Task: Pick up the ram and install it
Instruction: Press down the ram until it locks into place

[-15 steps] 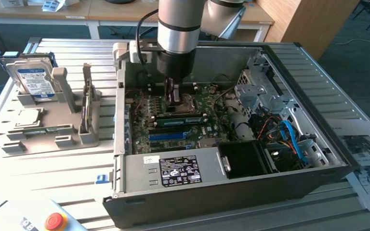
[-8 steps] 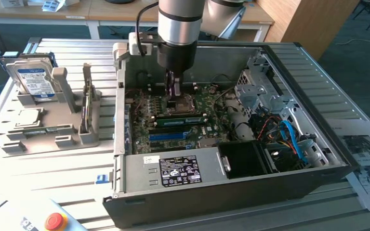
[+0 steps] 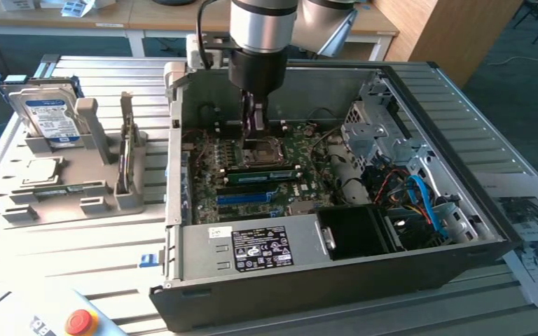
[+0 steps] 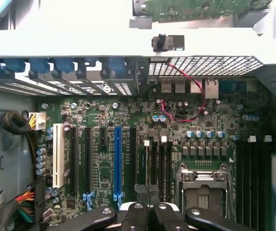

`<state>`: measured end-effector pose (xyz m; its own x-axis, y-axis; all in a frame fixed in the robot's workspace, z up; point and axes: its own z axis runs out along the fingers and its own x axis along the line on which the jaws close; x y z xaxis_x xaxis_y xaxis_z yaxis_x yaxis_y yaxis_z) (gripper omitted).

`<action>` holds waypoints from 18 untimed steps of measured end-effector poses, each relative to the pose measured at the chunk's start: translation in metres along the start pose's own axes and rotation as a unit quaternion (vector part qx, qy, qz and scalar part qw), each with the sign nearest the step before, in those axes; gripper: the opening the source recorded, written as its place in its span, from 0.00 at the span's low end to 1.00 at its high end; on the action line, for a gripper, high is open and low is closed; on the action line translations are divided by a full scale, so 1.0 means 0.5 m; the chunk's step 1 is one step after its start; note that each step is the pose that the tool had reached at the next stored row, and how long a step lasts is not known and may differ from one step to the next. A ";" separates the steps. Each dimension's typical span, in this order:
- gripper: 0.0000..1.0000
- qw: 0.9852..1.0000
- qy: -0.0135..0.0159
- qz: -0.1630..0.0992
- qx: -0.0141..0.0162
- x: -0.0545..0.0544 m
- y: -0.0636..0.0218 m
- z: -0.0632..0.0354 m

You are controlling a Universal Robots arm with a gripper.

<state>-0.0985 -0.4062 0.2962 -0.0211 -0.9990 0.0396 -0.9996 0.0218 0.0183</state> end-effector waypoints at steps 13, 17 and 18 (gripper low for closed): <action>0.10 1.000 0.003 0.000 0.000 0.002 0.001 -0.043; 0.10 1.000 0.005 0.000 0.000 0.002 0.001 -0.054; 0.10 1.000 0.005 0.000 0.000 0.002 0.001 -0.054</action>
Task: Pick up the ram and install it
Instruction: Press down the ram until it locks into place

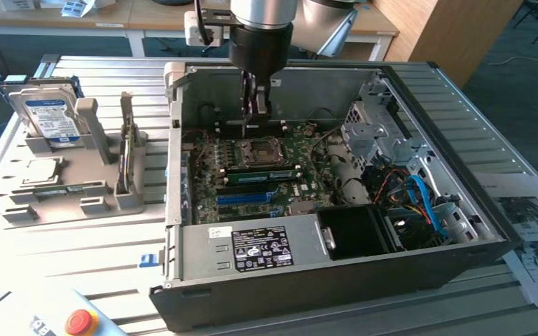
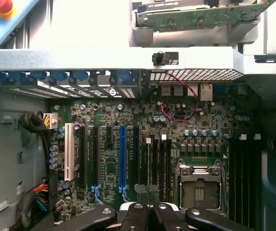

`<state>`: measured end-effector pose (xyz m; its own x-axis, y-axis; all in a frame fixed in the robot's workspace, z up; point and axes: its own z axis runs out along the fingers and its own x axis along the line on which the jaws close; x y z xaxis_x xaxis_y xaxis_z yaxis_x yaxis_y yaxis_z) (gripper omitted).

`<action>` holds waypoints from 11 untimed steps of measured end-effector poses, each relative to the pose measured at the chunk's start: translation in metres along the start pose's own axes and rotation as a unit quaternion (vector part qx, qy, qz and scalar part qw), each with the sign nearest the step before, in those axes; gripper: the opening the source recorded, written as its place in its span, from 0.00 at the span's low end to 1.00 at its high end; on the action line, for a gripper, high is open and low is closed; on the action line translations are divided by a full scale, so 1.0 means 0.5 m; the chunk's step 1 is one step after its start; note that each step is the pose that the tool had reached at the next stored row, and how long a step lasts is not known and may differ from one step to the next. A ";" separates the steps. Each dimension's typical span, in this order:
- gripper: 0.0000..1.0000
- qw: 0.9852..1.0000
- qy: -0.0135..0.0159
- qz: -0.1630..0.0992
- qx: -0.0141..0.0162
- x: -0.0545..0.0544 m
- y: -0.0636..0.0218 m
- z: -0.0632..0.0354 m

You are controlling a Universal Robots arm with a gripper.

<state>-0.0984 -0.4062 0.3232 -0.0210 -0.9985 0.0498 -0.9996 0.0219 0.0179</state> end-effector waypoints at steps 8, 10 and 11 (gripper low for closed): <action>0.10 1.000 0.000 0.000 0.000 0.000 -0.012 -0.001; 0.10 1.000 0.000 0.000 -0.001 0.000 -0.022 -0.001; 0.10 1.000 0.000 0.000 -0.001 0.000 -0.027 -0.001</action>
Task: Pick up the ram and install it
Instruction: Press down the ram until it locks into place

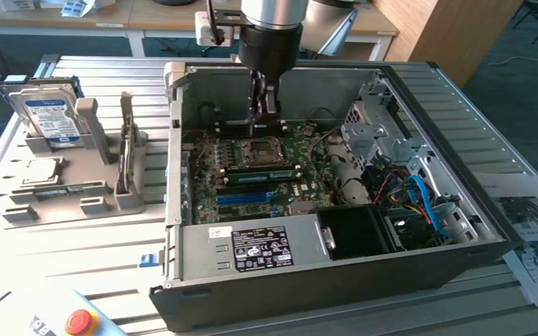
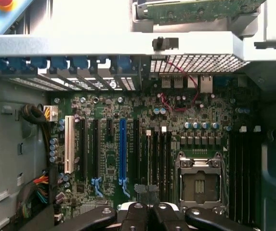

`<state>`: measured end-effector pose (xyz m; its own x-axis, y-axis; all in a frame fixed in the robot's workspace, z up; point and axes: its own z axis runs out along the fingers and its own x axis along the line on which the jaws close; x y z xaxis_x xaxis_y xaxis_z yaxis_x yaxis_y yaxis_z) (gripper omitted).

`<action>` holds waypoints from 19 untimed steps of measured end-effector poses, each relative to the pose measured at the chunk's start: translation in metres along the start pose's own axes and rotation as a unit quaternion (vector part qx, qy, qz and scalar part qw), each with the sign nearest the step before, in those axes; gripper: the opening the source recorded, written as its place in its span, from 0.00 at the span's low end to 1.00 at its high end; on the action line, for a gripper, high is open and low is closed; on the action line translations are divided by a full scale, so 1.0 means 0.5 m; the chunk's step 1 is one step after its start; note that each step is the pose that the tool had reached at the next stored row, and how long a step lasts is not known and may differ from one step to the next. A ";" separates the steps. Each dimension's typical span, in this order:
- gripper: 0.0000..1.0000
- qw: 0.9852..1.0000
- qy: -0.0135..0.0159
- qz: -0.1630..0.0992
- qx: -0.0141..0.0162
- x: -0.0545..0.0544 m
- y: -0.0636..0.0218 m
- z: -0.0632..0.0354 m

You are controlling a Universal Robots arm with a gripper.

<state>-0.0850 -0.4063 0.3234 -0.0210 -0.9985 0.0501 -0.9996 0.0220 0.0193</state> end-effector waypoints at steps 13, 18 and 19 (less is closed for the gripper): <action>0.10 1.000 0.000 0.000 -0.001 0.000 -0.062 -0.001; 0.10 1.000 0.000 0.000 -0.001 0.000 -0.062 -0.001; 0.10 1.000 0.000 0.000 -0.001 0.000 -0.062 -0.002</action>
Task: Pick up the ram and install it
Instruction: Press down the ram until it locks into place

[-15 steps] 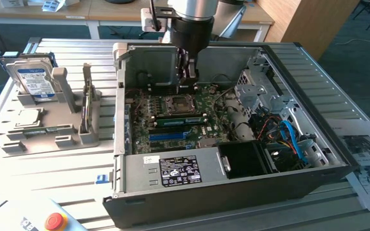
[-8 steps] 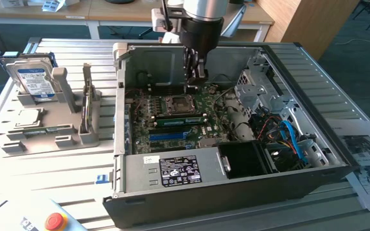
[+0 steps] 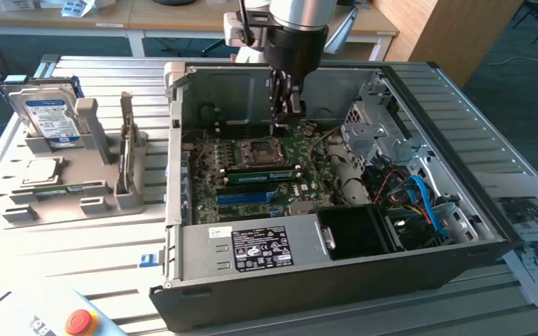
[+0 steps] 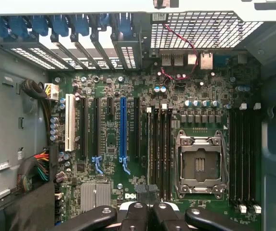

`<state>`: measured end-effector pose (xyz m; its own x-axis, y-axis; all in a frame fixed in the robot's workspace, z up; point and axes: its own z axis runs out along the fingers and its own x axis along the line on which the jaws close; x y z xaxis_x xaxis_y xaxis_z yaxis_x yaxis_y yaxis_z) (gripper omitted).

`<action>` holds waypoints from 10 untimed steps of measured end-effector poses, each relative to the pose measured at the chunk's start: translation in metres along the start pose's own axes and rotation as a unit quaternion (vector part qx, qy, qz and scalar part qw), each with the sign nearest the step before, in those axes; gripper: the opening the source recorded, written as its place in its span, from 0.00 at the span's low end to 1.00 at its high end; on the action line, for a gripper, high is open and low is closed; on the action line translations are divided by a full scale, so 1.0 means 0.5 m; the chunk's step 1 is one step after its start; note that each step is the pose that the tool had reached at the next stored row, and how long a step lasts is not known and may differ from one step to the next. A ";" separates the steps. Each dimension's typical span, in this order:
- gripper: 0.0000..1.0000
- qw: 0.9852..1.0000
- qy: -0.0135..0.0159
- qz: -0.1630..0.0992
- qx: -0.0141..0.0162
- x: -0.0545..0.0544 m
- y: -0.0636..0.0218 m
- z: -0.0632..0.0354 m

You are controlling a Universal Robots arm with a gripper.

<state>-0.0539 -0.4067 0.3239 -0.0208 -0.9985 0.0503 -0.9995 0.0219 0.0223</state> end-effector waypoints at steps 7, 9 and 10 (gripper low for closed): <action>0.10 1.000 0.000 0.000 0.000 0.001 0.000 -0.016; 0.10 1.000 0.000 0.000 0.000 0.001 0.000 -0.016; 0.10 1.000 0.000 0.000 0.000 0.001 0.000 -0.016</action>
<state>-0.0539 -0.4068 0.3320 -0.0209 -0.9985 0.0502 -0.9995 0.0220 0.0223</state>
